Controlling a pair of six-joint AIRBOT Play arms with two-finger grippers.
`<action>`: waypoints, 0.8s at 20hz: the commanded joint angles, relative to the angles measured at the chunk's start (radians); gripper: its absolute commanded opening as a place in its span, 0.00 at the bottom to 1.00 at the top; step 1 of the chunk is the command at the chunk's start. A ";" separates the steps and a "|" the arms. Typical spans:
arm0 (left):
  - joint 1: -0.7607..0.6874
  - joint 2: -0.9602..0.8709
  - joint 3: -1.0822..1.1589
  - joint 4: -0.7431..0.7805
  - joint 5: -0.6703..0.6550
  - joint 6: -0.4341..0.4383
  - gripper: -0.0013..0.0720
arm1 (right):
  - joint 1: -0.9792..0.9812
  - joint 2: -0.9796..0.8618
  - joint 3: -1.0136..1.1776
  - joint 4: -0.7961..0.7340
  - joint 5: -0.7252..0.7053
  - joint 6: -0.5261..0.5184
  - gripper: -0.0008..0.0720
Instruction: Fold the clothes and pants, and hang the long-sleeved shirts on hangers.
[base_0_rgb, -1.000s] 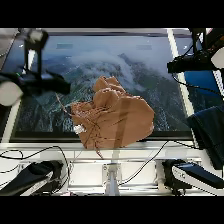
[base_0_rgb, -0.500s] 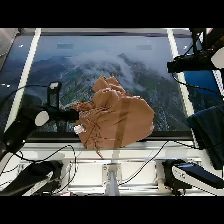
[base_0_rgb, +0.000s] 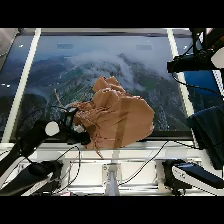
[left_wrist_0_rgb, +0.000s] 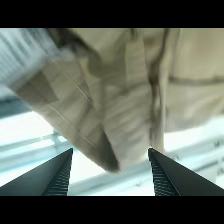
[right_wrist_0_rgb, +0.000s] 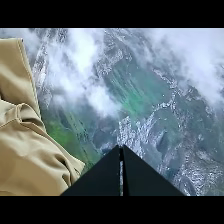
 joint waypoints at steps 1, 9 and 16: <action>-0.068 0.002 -0.045 -0.071 0.018 -0.084 0.76 | 0.001 0.001 0.000 0.001 0.000 0.000 0.03; -0.203 0.011 -0.045 -0.047 0.141 -0.457 0.82 | 0.001 0.001 0.000 0.001 0.000 0.000 0.03; -0.220 0.009 -0.045 0.208 0.165 -0.916 0.89 | 0.001 0.001 0.000 0.011 0.000 0.001 0.03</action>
